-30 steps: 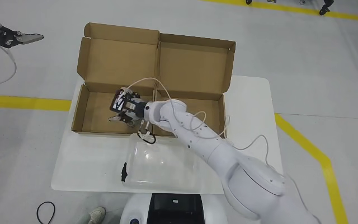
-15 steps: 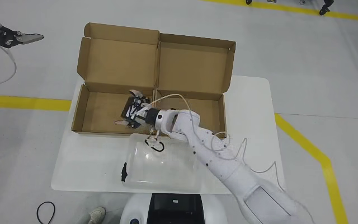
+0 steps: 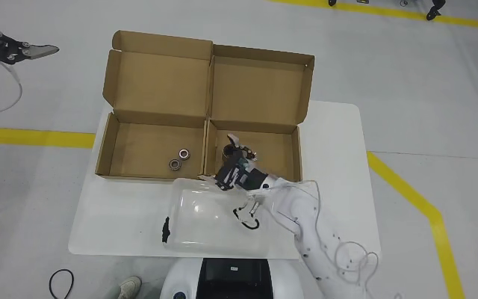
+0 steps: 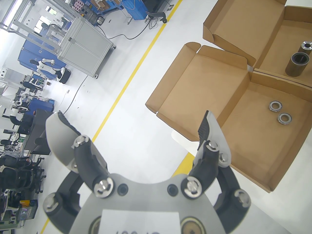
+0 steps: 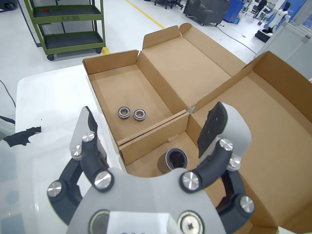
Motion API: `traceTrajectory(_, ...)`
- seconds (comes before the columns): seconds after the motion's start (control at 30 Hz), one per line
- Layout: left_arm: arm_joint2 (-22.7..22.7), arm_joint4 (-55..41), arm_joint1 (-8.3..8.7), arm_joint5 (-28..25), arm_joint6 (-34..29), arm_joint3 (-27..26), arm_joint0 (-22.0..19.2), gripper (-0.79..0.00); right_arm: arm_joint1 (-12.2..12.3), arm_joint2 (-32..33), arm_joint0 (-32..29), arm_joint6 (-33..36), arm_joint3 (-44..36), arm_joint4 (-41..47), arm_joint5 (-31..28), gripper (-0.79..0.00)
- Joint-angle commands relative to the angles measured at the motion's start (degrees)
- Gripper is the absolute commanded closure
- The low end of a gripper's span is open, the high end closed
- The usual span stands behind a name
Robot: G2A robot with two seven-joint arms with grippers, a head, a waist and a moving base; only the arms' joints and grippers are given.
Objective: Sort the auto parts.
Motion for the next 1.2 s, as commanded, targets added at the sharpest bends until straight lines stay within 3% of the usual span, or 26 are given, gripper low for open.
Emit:
traceTrajectory(0.0, 0.0, 0.0, 0.00, 0.0, 0.0, 0.0, 0.0, -0.785, 0.6, 1.6, -3.2, -0.7, -3.0, -1.4, 0.5, -0.785)
traceTrajectory(0.7, 0.0, 0.0, 0.00, 0.0, 0.0, 0.0, 0.0, -0.785, 4.8, 11.7, -27.8, -5.9, -23.0, -11.7, 9.8, -0.785)
traceTrajectory(1.17, 0.0, 0.0, 0.00, 0.0, 0.0, 0.0, 0.0, -0.785, 6.3, 20.5, -46.3, -20.2, -28.0, -9.3, 23.2, -0.785)
